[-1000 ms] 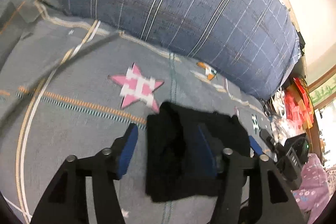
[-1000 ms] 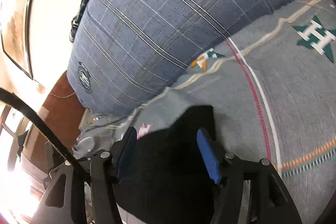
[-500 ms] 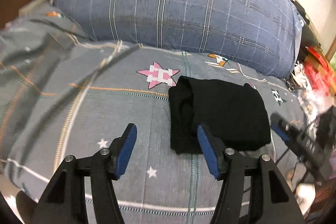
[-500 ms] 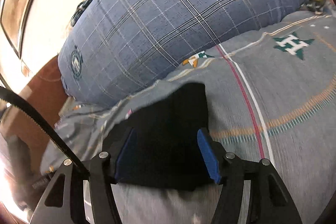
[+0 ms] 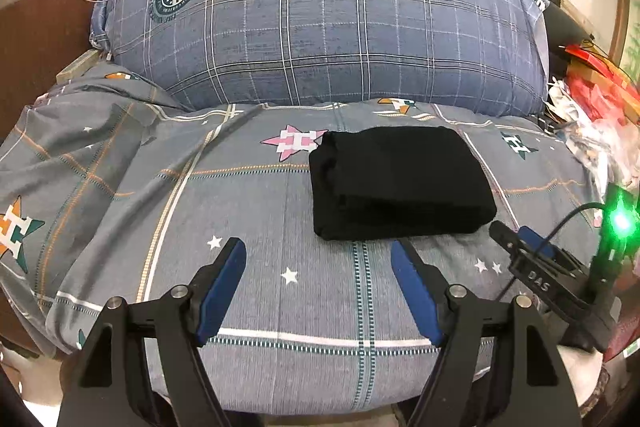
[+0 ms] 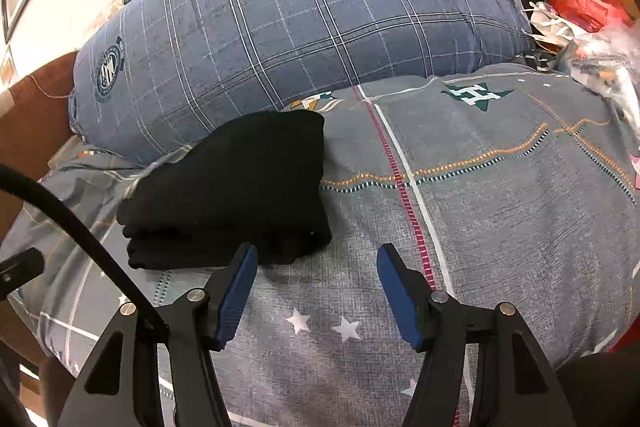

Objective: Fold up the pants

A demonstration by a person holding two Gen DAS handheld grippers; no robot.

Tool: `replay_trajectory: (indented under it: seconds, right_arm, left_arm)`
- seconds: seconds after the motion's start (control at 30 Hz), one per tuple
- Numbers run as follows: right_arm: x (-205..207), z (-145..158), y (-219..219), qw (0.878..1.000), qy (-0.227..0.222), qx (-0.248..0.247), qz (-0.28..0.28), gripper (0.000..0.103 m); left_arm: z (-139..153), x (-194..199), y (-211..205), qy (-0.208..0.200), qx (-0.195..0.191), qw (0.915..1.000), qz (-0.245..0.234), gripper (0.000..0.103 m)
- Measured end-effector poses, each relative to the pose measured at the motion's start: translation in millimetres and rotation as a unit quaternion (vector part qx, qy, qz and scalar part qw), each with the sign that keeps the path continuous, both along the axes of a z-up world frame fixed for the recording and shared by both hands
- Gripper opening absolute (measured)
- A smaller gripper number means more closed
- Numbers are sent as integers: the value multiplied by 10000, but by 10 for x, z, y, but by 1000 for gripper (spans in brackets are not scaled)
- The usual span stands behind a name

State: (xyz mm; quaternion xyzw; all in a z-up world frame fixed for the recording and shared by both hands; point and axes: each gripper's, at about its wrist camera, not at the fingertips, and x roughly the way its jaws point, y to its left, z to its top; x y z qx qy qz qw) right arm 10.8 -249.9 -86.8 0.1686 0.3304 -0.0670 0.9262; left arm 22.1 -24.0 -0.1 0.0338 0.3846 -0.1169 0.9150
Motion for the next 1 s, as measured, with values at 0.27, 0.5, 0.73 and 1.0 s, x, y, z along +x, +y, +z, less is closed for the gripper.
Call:
replay_trajectory:
  seconds: [0.27, 0.5, 0.73, 1.0]
  right_arm:
    - [20, -35, 25, 9997, 61, -175, -145, 67]
    - [55, -62, 31, 9997, 107, -173, -133, 68]
    - [82, -89, 46, 9997, 159, -159, -118, 69]
    - [102, -100, 56, 9997, 193, -139, -111, 71]
  left_arm:
    - [56, -63, -36, -95, 64, 9999, 34, 74]
    - [8, -63, -88, -30, 145, 9999, 14, 74]
    - [-26, -45, -115, 35, 188, 9998, 0, 74]
    - [-80, -19, -135, 113, 222, 9997, 24, 74]
